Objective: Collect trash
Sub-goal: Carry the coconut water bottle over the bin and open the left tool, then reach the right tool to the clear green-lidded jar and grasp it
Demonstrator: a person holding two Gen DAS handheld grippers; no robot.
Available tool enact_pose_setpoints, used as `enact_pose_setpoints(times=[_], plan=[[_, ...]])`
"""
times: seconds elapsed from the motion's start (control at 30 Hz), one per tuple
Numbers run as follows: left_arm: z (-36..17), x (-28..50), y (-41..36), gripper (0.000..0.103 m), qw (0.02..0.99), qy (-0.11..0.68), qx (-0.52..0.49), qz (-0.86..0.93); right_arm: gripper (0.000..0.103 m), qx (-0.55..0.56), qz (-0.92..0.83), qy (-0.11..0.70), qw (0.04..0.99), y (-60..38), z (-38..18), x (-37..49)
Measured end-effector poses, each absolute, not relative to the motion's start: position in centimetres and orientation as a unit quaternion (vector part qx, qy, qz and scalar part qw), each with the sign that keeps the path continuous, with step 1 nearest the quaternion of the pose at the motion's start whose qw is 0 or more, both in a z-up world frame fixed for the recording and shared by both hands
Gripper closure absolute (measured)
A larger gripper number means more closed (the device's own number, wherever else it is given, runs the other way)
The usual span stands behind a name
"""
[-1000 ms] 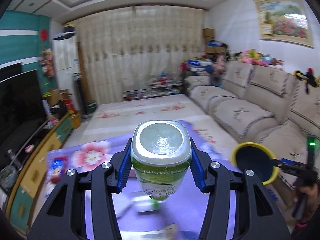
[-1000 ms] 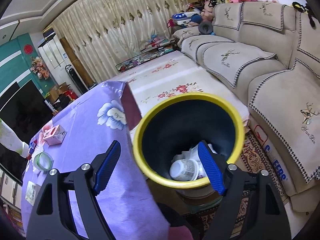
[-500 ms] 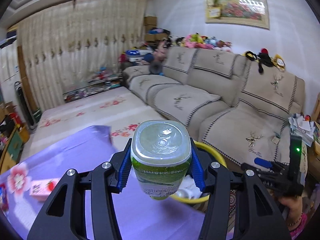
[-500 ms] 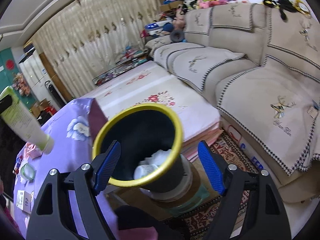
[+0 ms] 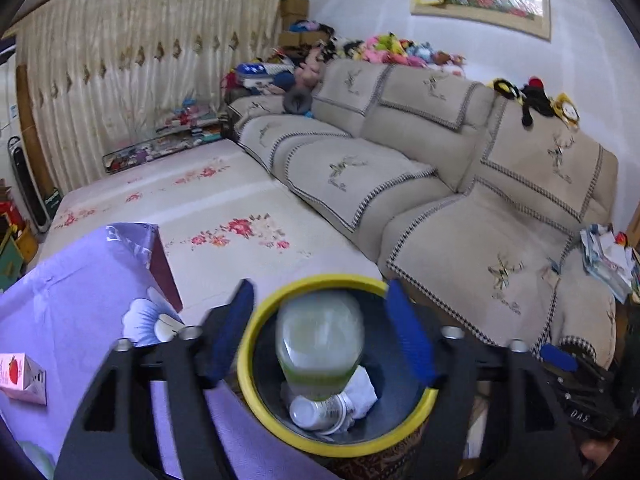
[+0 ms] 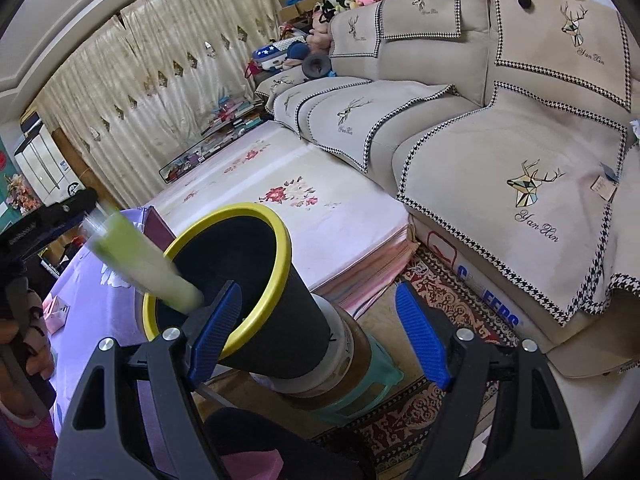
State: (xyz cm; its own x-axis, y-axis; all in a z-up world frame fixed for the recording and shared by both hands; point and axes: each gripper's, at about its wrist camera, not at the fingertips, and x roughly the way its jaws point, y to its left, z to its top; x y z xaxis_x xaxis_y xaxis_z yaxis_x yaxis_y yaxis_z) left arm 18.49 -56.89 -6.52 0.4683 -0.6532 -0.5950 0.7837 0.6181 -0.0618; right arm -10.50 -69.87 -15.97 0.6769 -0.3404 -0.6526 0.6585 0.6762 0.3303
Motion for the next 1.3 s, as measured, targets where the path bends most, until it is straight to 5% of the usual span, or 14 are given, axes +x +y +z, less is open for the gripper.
enact_pose_setpoints(times=[0.57, 1.0, 1.3], plan=[[2.6, 13.0, -30.6, 0.013, 0.920, 0.212, 0.005, -0.331, 0.028, 0.237, -0.198, 0.311, 0.899, -61.8, -14.6, -4.9], [-0.7, 11.0, -6.5, 0.012, 0.959, 0.241, -0.072, -0.131, 0.028, 0.150, -0.009, 0.360, 0.921, -45.1, -13.3, 5.0], [-1.7, 10.9, -2.3, 0.012, 0.961, 0.241, -0.086, -0.105, 0.022, 0.109, 0.061, 0.368, 0.921, -34.3, -11.9, 11.9]])
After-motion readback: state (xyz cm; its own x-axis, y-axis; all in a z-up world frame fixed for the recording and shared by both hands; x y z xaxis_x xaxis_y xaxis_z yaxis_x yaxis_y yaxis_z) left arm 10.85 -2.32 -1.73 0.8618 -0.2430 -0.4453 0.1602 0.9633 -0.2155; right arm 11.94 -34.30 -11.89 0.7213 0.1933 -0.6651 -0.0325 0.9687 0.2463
